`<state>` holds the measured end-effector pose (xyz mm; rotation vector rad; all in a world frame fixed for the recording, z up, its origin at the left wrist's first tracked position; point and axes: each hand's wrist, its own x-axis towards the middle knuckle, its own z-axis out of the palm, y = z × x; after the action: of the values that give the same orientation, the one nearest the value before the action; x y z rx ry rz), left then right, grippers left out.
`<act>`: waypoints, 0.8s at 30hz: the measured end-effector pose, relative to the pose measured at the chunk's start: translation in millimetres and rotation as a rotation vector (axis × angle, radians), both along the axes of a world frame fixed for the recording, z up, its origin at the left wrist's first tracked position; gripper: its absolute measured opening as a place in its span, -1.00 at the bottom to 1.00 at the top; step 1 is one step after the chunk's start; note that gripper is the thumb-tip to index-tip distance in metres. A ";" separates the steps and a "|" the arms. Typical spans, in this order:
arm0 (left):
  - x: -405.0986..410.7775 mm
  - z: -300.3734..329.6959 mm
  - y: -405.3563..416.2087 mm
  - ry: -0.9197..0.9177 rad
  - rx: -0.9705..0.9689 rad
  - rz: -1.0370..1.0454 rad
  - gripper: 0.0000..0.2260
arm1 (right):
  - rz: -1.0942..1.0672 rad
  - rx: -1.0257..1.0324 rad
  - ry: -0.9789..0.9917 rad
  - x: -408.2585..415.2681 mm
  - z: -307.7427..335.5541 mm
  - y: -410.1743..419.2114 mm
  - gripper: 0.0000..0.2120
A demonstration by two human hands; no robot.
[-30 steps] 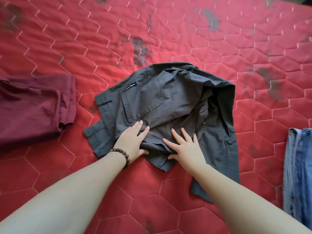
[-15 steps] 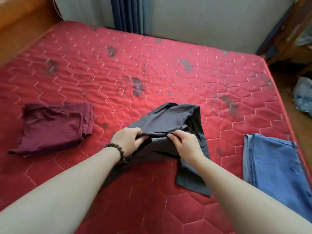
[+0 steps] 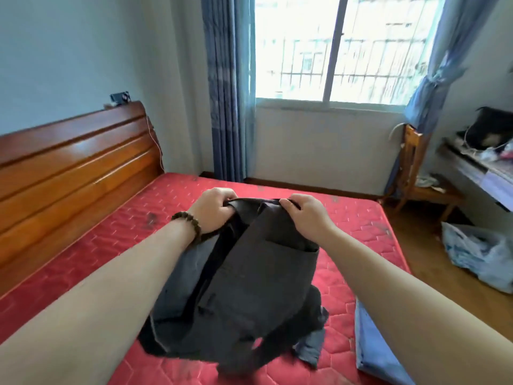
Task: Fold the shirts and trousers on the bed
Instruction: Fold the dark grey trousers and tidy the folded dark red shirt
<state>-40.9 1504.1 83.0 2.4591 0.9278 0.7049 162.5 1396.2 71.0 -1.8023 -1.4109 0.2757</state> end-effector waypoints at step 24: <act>-72.6 145.6 6.8 0.281 0.085 0.065 -0.76 | -0.041 0.058 -0.511 -64.1 161.0 22.0 -0.75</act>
<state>-113.5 1510.9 228.6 2.6607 1.1042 0.4329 98.3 1418.3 232.0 -1.9312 -1.6995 -0.2663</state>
